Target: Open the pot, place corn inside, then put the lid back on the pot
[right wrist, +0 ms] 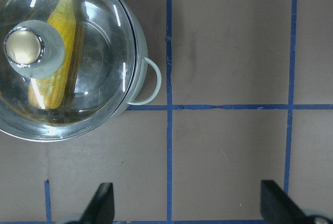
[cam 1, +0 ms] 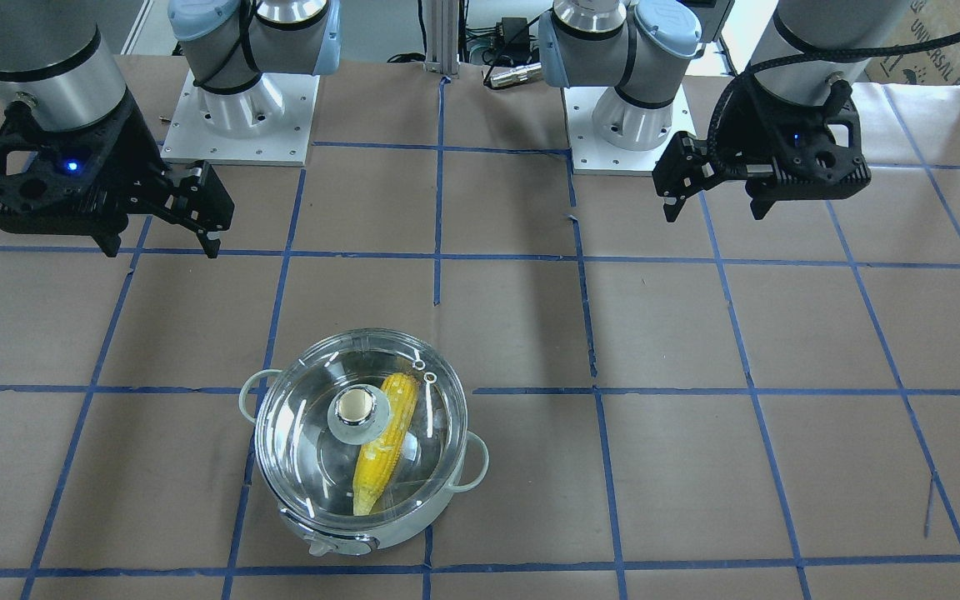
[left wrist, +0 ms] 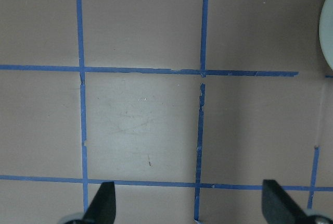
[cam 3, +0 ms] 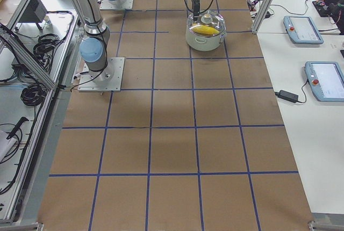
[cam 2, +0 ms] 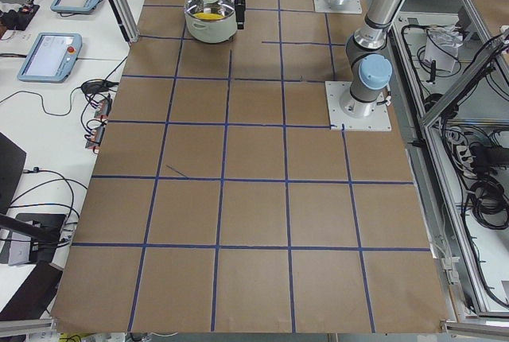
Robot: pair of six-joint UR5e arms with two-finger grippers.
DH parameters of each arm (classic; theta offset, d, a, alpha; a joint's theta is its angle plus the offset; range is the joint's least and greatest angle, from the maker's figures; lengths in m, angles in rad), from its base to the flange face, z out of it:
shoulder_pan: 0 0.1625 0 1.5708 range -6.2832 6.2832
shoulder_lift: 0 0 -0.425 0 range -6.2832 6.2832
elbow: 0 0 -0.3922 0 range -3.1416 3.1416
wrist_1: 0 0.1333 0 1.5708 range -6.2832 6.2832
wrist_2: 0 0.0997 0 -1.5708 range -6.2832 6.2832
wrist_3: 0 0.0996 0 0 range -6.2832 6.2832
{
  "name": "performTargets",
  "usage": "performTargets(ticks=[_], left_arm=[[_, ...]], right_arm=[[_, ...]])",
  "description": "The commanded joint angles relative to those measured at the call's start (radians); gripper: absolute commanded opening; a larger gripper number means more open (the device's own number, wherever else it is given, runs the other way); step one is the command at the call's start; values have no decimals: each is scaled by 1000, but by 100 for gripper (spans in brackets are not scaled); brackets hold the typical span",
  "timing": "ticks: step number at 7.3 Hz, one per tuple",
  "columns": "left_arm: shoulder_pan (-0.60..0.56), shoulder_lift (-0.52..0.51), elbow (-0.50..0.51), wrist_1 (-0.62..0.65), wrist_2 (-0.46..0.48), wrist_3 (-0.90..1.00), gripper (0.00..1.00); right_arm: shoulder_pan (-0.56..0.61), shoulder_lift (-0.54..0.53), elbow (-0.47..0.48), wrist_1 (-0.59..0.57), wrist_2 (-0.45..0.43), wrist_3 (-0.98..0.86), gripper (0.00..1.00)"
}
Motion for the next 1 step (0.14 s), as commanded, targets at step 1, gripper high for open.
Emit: performTargets(ticks=[1], left_arm=[[-1,-1,-1,0,3,1,100]], right_arm=[[2,-5,0,-3,6,7,100]])
